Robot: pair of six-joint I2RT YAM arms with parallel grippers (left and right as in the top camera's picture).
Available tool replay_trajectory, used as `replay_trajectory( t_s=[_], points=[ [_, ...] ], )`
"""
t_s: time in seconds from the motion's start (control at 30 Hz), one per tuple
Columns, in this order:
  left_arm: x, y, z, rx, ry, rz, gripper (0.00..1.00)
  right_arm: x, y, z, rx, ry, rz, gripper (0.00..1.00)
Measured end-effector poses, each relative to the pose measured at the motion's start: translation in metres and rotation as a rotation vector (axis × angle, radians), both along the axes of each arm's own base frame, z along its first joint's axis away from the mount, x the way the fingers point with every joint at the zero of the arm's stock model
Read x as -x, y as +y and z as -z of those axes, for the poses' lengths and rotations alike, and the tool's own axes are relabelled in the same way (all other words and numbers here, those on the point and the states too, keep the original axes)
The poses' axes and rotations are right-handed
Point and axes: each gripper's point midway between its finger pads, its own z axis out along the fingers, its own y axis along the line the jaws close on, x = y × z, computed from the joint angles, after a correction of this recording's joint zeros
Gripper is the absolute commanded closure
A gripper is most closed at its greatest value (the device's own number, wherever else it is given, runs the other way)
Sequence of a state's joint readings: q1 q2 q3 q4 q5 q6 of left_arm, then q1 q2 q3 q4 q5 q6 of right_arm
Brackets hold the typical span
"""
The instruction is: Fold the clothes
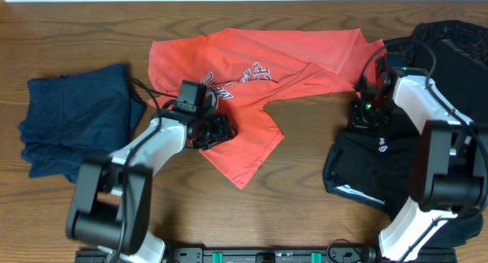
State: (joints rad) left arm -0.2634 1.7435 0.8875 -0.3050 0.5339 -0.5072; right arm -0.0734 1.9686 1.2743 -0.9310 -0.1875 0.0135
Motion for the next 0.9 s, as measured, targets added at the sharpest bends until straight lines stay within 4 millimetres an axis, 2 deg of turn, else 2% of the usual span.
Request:
replay_trajectory(
  t_s=[0.1, 0.2, 0.3, 0.43, 0.53, 0.63, 0.7, 0.8, 0.9],
  points=[
    [0.005, -0.004, 0.004, 0.038, 0.054, 0.0, 0.48, 0.006, -0.033, 0.009, 0.098, 0.044, 0.093, 0.99],
    [0.022, -0.006, 0.005, 0.053, 0.144, 0.008, 0.48, 0.012, -0.079, 0.008, 0.201, 0.061, 0.239, 0.99],
    [0.049, -0.001, 0.006, 0.044, 0.266, 0.018, 0.48, 0.022, -0.133, 0.008, 0.28, 0.067, 0.413, 0.99],
    [0.088, 0.023, 0.009, -0.014, 0.466, -0.015, 0.48, 0.052, -0.2, 0.006, 0.346, 0.092, 0.647, 0.97],
    [0.097, 0.052, 0.012, -0.05, 0.541, -0.085, 0.48, 0.086, -0.243, 0.001, 0.37, 0.135, 0.838, 0.96],
    [0.09, 0.08, 0.013, -0.047, 0.549, -0.178, 0.47, 0.112, -0.271, -0.006, 0.363, 0.164, 0.998, 0.96],
    [0.083, 0.096, 0.013, -0.027, 0.541, -0.239, 0.46, 0.119, -0.283, -0.01, 0.317, 0.149, 1.084, 0.94],
    [0.071, 0.115, 0.011, 0.007, 0.504, -0.291, 0.43, 0.1, -0.287, -0.019, 0.153, 0.05, 1.108, 0.88],
    [0.057, 0.125, 0.009, 0.015, 0.439, -0.292, 0.43, 0.06, -0.271, -0.036, -0.022, -0.081, 1.01, 0.84]
  ],
)
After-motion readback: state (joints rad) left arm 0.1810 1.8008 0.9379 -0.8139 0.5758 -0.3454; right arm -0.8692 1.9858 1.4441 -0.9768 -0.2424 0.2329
